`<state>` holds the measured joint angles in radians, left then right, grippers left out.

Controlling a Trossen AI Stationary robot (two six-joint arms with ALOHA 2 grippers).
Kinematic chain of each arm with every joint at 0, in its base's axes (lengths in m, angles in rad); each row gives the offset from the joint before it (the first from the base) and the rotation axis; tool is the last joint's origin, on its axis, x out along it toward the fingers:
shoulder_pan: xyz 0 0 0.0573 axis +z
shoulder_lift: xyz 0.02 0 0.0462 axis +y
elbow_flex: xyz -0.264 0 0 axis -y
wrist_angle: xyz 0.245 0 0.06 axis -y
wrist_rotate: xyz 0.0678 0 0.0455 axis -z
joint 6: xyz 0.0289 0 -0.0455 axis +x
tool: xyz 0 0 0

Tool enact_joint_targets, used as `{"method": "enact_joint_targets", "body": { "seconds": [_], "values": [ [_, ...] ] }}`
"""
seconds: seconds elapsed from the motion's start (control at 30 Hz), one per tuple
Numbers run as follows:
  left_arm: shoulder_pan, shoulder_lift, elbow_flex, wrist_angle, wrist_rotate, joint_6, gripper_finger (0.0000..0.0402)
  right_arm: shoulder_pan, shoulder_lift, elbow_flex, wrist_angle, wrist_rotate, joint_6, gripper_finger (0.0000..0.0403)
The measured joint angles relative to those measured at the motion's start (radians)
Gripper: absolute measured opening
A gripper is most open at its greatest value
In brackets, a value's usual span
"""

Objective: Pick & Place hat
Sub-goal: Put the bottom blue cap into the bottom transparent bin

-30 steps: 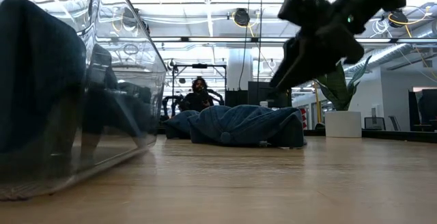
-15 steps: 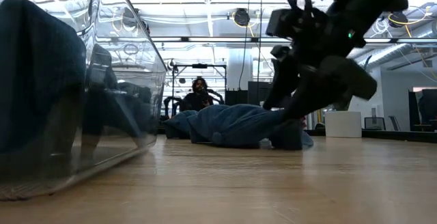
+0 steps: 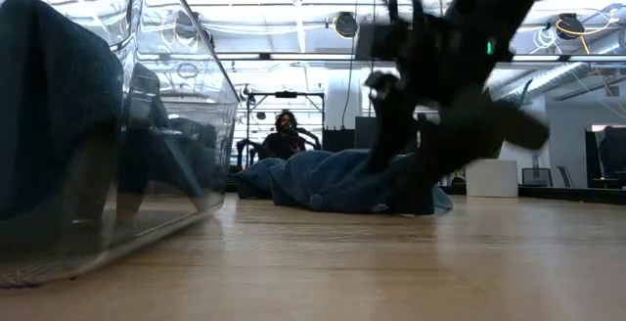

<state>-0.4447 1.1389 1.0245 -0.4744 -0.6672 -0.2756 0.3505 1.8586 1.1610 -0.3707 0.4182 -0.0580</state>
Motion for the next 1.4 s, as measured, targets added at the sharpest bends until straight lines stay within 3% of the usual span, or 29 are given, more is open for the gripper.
{"method": "enact_joint_targets", "body": {
  "seconds": [0.3, 0.47, 0.67, 1.1, 1.4],
  "values": [
    [0.025, 0.007, 0.0, -0.002, 0.001, -0.013, 0.0262, -0.022, 0.053, -0.003, -0.216, 0.309, 0.029, 0.0263],
    [0.036, 0.02, -0.001, 0.001, 0.005, -0.021, 0.0258, -0.015, 0.033, 0.0, -0.229, 0.526, 0.02, 0.0263],
    [0.051, 0.035, 0.0, -0.001, 0.01, -0.021, 0.0264, -0.016, 0.035, -0.002, -0.225, 0.654, 0.068, 0.0263],
    [0.059, 0.055, -0.001, 0.004, 0.014, -0.015, 0.0256, -0.03, 0.037, -0.002, -0.217, 0.676, 0.222, 0.025],
    [0.059, 0.053, -0.001, 0.005, 0.013, -0.016, 0.0264, -0.087, 0.036, -0.034, -0.195, 0.5, 0.293, 0.0171]
  ]
}}
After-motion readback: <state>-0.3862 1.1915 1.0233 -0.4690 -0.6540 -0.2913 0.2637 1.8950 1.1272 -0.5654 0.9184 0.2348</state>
